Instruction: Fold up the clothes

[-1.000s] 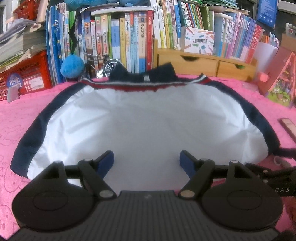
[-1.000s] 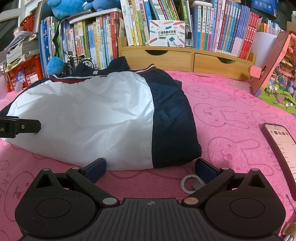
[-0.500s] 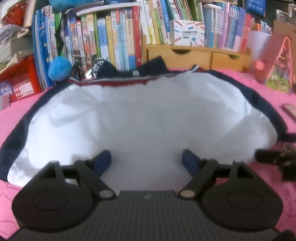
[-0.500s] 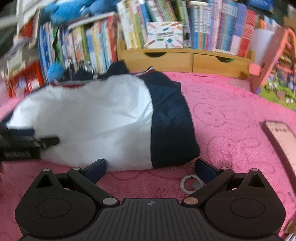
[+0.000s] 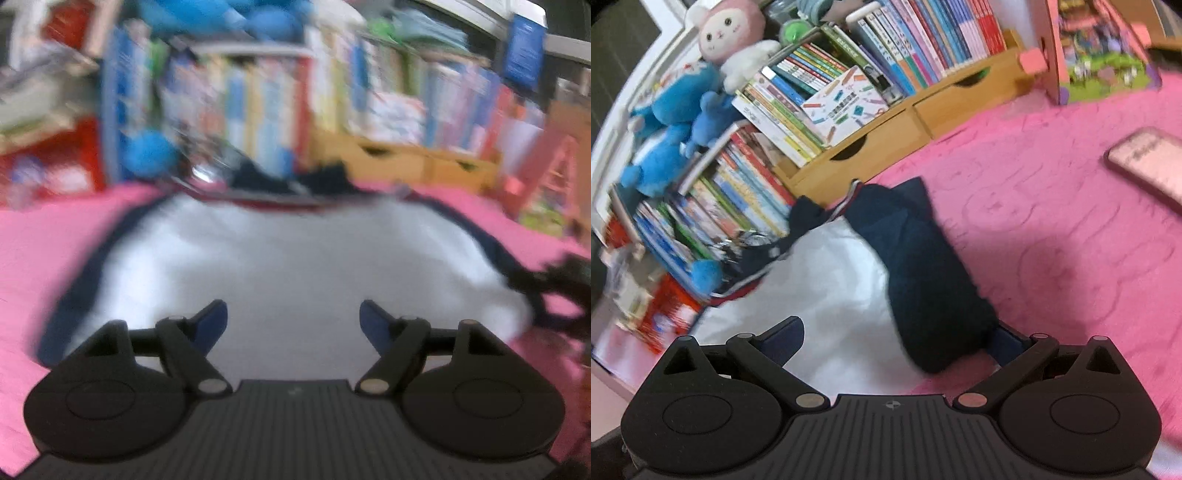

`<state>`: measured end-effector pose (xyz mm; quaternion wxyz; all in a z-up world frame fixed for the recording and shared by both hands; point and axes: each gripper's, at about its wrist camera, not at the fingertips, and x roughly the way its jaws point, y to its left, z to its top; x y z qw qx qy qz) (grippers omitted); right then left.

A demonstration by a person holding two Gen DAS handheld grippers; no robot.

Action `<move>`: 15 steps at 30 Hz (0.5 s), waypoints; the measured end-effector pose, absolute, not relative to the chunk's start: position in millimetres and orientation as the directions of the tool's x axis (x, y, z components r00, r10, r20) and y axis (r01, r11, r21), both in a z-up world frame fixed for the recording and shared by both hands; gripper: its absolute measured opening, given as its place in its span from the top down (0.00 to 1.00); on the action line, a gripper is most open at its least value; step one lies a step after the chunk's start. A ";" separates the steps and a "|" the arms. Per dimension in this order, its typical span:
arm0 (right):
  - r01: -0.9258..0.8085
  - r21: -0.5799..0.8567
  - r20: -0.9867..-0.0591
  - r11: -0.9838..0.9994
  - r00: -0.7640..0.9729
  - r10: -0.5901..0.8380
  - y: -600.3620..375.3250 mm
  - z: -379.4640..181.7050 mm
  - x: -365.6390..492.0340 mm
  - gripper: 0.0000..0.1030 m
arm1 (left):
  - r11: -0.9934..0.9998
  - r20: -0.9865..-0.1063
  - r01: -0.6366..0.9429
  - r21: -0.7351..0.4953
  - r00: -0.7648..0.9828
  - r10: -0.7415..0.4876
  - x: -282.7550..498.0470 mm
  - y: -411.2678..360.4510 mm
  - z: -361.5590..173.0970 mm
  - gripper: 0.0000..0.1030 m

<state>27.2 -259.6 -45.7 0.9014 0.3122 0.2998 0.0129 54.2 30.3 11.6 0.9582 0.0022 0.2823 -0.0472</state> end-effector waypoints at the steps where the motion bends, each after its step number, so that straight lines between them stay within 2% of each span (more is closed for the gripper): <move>1: 0.163 0.568 -0.534 0.807 0.819 0.211 -258.0 -45.4 25.6 0.00 | 0.999 -0.537 0.051 -0.001 0.842 -0.044 53.9 42.3 13.1 0.24; 4: 0.183 0.559 -0.529 0.809 0.830 0.178 -255.2 -46.7 26.9 0.00 | 0.994 -0.565 -0.088 0.059 0.818 0.105 57.9 78.3 0.4 0.24; 7: 0.208 0.624 -0.497 0.753 0.850 0.177 -265.0 -49.8 35.1 0.00 | 0.984 -0.602 -0.162 0.077 0.779 0.176 59.1 101.2 -18.1 0.23; 8: 0.215 0.645 -0.490 0.733 0.852 0.181 -268.7 -51.2 39.3 0.00 | 0.982 -0.612 -0.172 0.082 0.769 0.186 59.0 104.8 -23.3 0.20; 11: 0.225 0.696 -0.476 0.681 0.856 0.204 -278.3 -55.6 53.1 0.00 | 0.983 -0.623 -0.184 -0.006 0.769 0.141 59.1 116.7 -28.0 0.18; 13: 0.215 0.693 -0.483 0.688 0.847 0.221 -278.6 -56.1 61.2 0.00 | 0.983 -0.625 -0.181 -0.009 0.769 0.136 60.1 116.7 -27.5 0.16; 15: 0.243 0.661 -0.521 0.709 0.829 0.201 -276.4 -52.8 66.3 0.18 | 0.984 -0.625 -0.177 -0.009 0.769 0.132 59.4 114.9 -27.0 0.16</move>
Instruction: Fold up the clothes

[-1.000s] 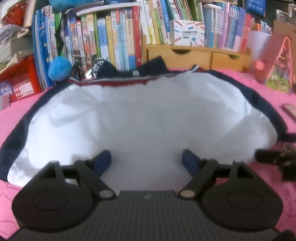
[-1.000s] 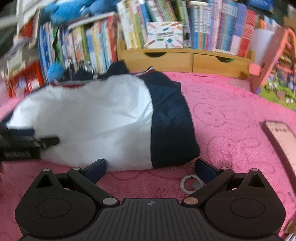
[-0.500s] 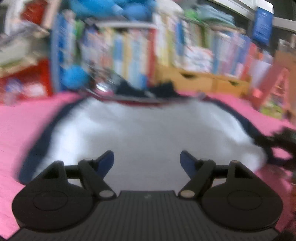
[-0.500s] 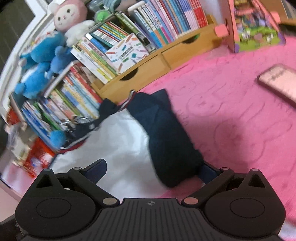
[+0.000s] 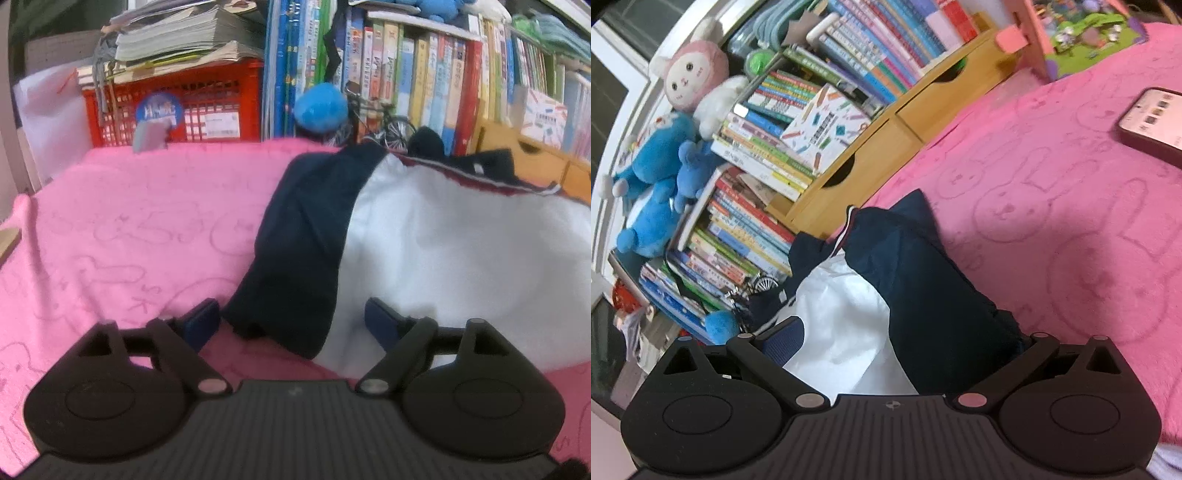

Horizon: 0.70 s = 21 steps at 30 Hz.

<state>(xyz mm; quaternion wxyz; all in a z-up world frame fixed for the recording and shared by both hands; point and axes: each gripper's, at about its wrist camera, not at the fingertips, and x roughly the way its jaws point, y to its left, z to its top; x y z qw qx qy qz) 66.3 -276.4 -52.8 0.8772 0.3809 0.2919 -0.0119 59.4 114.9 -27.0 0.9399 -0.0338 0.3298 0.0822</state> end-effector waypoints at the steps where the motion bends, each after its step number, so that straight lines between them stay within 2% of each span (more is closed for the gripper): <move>1: 0.288 0.627 -0.561 0.723 0.811 0.163 -275.8 -51.2 68.0 0.51 | 0.985 -0.626 -0.172 -0.023 0.771 0.120 59.0 117.0 -27.1 0.13; 2: 0.338 0.590 -0.605 0.733 0.786 0.125 -276.0 -49.8 70.5 0.62 | 0.985 -0.626 -0.168 -0.032 0.772 0.112 59.4 118.9 -27.2 0.12; 3: 0.346 0.588 -0.614 0.731 0.779 0.126 -276.7 -48.1 72.2 0.65 | 0.985 -0.624 -0.167 -0.039 0.774 0.107 59.0 119.8 -26.8 0.12; 4: 0.340 0.595 -0.612 0.728 0.779 0.137 -276.0 -44.3 73.5 0.71 | 0.985 -0.621 -0.167 -0.048 0.777 0.101 58.0 121.3 -26.3 0.12; 6: 0.329 0.535 -0.613 0.778 0.785 0.090 -262.9 -25.3 75.9 0.77 | 0.983 -0.614 -0.158 -0.090 0.786 0.070 53.8 126.9 -23.4 0.15; 8: 0.263 0.401 -0.574 0.877 0.819 0.017 -233.6 3.8 78.0 0.82 | 0.973 -0.599 -0.147 -0.177 0.801 0.012 41.4 140.0 -16.9 0.19; 11: 0.093 0.156 -0.457 0.983 0.889 -0.011 -159.3 48.3 95.3 0.85 | 0.941 -0.552 -0.176 -0.289 0.834 -0.013 15.7 172.2 -6.3 0.23; 14: -0.106 -0.051 -0.376 0.993 0.923 0.079 -60.6 66.5 99.9 0.86 | 0.901 -0.501 -0.242 -0.361 0.865 0.032 -10.5 208.6 4.1 0.24; 17: -0.312 -0.204 -0.388 0.928 0.896 0.216 33.7 49.0 96.7 0.86 | 0.846 -0.459 -0.267 -0.462 0.888 0.029 -35.1 241.3 10.5 0.24; 21: -0.520 -0.371 -0.504 0.770 0.809 0.303 117.0 -7.0 93.6 0.84 | 0.799 -0.453 -0.269 -0.538 0.891 -0.005 -52.9 263.9 8.2 0.24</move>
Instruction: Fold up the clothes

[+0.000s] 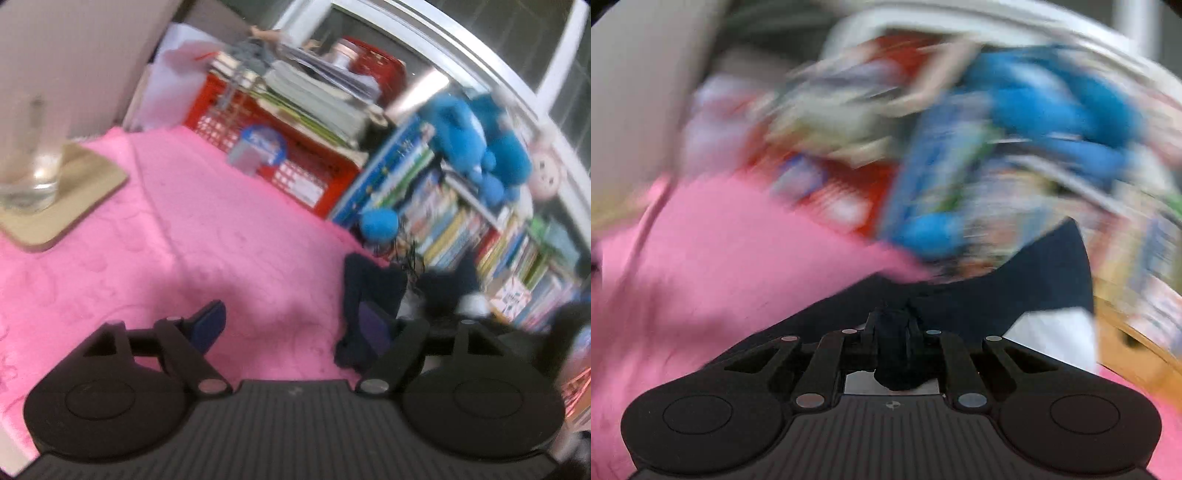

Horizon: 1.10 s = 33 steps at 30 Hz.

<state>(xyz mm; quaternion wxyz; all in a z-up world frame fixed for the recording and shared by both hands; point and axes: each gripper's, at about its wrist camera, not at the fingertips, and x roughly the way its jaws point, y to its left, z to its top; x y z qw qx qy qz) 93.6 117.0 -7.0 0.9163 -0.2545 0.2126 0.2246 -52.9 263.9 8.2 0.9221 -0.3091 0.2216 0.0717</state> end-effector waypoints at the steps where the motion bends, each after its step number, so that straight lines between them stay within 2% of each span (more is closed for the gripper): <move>1: -0.540 -0.384 -0.519 0.749 0.797 0.309 127.2 -14.5 89.3 0.77 | 0.791 -0.456 -0.268 -0.550 0.890 -0.016 -54.8 266.2 6.7 0.24; 3: -0.546 -0.382 -0.496 0.745 0.802 0.333 128.8 -11.7 78.4 0.65 | 0.774 -0.448 -0.245 -0.584 0.893 -0.055 -53.1 266.2 4.4 0.24; 5: -0.548 -0.346 -0.462 0.762 0.806 0.370 108.0 3.1 65.8 0.33 | 0.753 -0.435 -0.219 -0.620 0.895 -0.098 -48.4 265.1 3.7 0.24; 7: -0.550 -0.306 -0.424 0.777 0.810 0.406 85.5 18.8 53.0 0.27 | 0.724 -0.406 -0.158 -0.672 0.896 -0.181 -39.7 258.7 4.0 0.24; 11: -0.432 -0.290 -0.414 0.854 0.861 0.295 30.0 24.6 30.3 0.25 | 0.681 -0.355 0.000 -0.732 0.853 -0.382 -9.1 229.4 8.6 0.19; 15: -0.287 -0.255 -0.503 0.923 0.855 0.127 -6.6 -2.2 40.5 0.27 | 0.641 -0.391 0.026 -0.767 0.773 -0.499 40.6 195.1 -2.6 0.17; 18: -0.247 -0.170 -0.537 0.954 0.835 0.120 -19.5 -13.4 50.4 0.29 | 0.555 -0.372 -0.042 -0.831 0.783 -0.499 72.8 183.4 -18.0 0.13; 20: -0.230 -0.117 -0.541 0.966 0.830 0.133 -20.2 -15.0 57.4 0.34 | 0.529 -0.339 -0.051 -0.847 0.819 -0.463 89.7 177.0 -29.9 0.06; 21: -0.222 -0.094 -0.540 0.970 0.830 0.137 -19.9 -15.3 61.2 0.37 | 0.553 -0.365 -0.070 -0.830 0.818 -0.444 99.4 171.5 -31.9 0.06; 22: -0.213 -0.081 -0.546 0.974 0.827 0.135 -17.6 -17.4 65.0 0.46 | 0.583 -0.402 -0.095 -0.807 0.813 -0.423 108.8 165.7 -32.3 0.18; 23: -0.200 -0.078 -0.557 0.977 0.821 0.123 -15.9 -21.9 70.0 0.60 | 0.632 -0.435 -0.110 -0.767 0.814 -0.386 114.1 159.7 -29.3 0.50; 24: -0.183 -0.076 -0.570 0.980 0.814 0.108 -15.3 -25.2 74.6 0.66 | 0.674 -0.451 -0.112 -0.730 0.820 -0.352 115.5 155.8 -24.1 0.65; 25: -0.183 -0.065 -0.572 0.981 0.812 0.113 -18.0 -24.9 72.8 0.71 | 0.698 -0.441 -0.093 -0.710 0.831 -0.339 112.1 156.8 -17.6 0.84; 28: -0.205 -0.105 -0.530 0.973 0.839 0.120 -19.8 -19.0 53.5 0.75 | 0.721 -0.350 -0.013 -0.693 0.880 -0.321 83.8 168.7 0.1 0.90; 31: -0.225 -0.278 -0.452 0.934 0.889 0.080 -5.4 -15.5 31.8 0.77 | 0.827 -0.264 0.003 -0.563 0.947 -0.183 43.2 170.8 26.2 0.91; 33: -0.245 -0.298 -0.452 0.923 0.888 0.090 -2.6 -19.4 29.9 0.77 | 0.846 -0.271 -0.026 -0.533 0.952 -0.141 28.0 177.7 25.0 0.91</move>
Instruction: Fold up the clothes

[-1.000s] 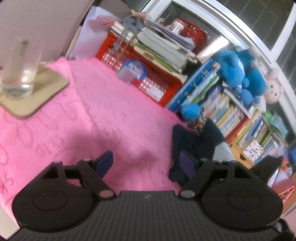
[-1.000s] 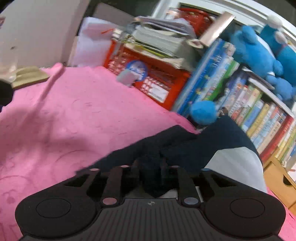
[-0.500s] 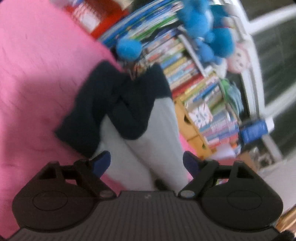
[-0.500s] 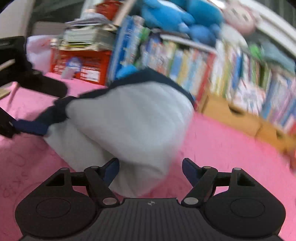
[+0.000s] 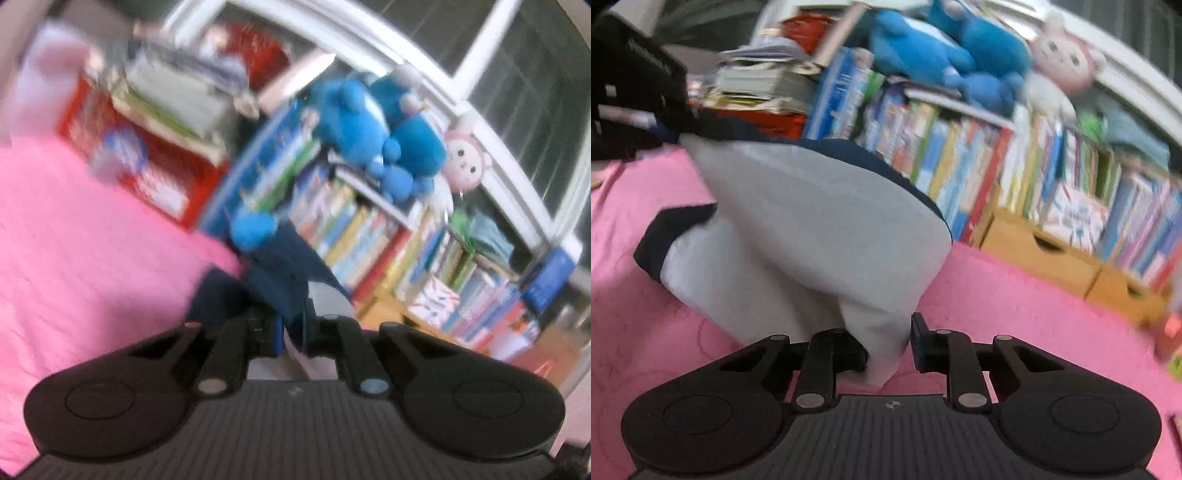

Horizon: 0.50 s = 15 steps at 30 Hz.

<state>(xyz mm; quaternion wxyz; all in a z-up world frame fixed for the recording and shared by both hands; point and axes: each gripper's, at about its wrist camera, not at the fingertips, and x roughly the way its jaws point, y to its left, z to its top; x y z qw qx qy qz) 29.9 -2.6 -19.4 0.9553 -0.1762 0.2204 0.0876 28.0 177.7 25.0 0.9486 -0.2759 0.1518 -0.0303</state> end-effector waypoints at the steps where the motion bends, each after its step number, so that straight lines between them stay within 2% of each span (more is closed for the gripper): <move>1: -0.254 -0.294 -0.468 0.921 0.879 0.093 -2.3 -24.1 31.2 0.77 | 0.841 -0.302 -0.059 -0.539 0.945 -0.127 25.8 182.7 18.3 0.91; 5: -0.274 -0.280 -0.519 0.920 0.850 0.095 -1.2 -32.9 37.0 0.75 | 0.831 -0.410 -0.159 -0.533 0.908 -0.089 19.4 194.6 -10.4 0.91; 7: -0.265 -0.257 -0.534 0.929 0.840 0.092 -5.2 -34.2 40.2 0.70 | 0.842 -0.413 -0.167 -0.513 0.908 -0.072 14.7 192.9 -8.5 0.91; 12: -0.252 -0.241 -0.534 0.937 0.841 0.089 -8.2 -32.8 44.4 0.69 | 0.884 -0.353 -0.182 -0.431 0.935 0.021 -8.7 193.4 19.8 0.89; 13: -0.248 -0.247 -0.526 0.937 0.846 0.085 -7.7 -32.2 43.1 0.69 | 0.878 -0.348 -0.162 -0.449 0.937 -0.005 -11.3 195.4 24.0 0.83; 14: -0.246 -0.254 -0.520 0.935 0.850 0.082 -5.8 -31.9 44.4 0.69 | 0.866 -0.348 -0.136 -0.481 0.936 -0.046 -12.6 198.0 26.9 0.70; 15: -0.244 -0.261 -0.515 0.934 0.854 0.079 -3.6 -31.6 46.2 0.69 | 0.852 -0.346 -0.110 -0.512 0.934 -0.088 -13.9 200.5 29.8 0.64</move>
